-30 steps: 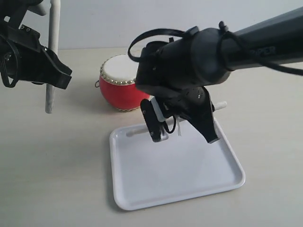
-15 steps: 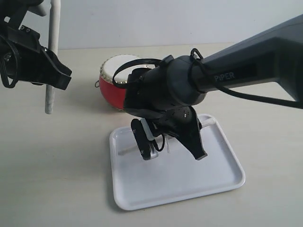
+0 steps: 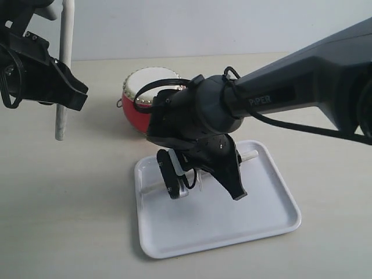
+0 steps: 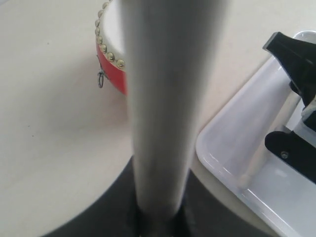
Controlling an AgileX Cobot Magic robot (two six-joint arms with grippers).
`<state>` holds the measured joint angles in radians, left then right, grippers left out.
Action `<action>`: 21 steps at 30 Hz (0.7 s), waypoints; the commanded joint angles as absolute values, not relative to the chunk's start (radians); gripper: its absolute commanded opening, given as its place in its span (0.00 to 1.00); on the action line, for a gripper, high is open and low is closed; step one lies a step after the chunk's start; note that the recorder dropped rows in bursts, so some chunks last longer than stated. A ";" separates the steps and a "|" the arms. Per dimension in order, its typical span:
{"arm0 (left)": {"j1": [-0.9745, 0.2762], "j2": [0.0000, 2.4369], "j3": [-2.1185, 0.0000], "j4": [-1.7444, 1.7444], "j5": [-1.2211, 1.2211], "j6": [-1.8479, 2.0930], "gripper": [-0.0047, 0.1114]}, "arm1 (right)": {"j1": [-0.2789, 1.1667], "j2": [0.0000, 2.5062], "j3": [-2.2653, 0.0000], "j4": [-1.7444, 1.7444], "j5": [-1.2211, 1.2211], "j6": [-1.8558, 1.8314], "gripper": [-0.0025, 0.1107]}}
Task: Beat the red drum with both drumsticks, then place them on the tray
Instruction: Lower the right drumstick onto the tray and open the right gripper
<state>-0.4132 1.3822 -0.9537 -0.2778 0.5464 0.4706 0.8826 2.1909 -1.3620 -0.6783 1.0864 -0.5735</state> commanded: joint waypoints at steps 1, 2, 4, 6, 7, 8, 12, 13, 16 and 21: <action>-0.418 1.373 -0.950 -0.278 0.544 0.470 0.04 | 0.858 2.189 -1.369 -0.674 1.083 -0.544 0.02; -0.418 1.373 -0.950 -0.278 0.544 0.470 0.04 | 0.849 2.189 -1.369 -0.665 1.083 -0.544 0.02; -0.418 1.373 -0.950 -0.279 0.544 0.470 0.04 | 0.841 2.189 -1.369 -0.651 1.083 -0.544 0.02; -0.418 1.373 -0.950 -0.279 0.544 0.470 0.04 | 0.836 2.189 -1.369 -0.645 1.083 -0.544 0.02; -0.418 1.373 -0.950 -0.279 0.544 0.470 0.04 | 0.836 2.189 -1.369 -0.645 1.080 -0.544 0.02; -0.418 1.373 -0.950 -0.279 0.544 0.470 0.04 | 0.836 2.189 -1.369 -0.645 1.078 -0.544 0.02; -0.418 1.373 -0.950 -0.279 0.544 0.470 0.04 | 0.836 2.189 -1.369 -0.635 1.067 -0.544 0.02; -0.418 1.373 -0.950 -0.279 0.544 0.470 0.04 | 0.836 2.189 -1.369 -0.630 1.067 -0.544 0.02; -0.418 1.373 -0.950 -0.279 0.544 0.470 0.04 | 0.836 2.189 -1.369 -0.622 1.067 -0.544 0.02; -0.418 1.373 -0.950 -0.281 0.544 0.470 0.04 | 0.836 2.189 -1.369 -0.618 1.067 -0.544 0.02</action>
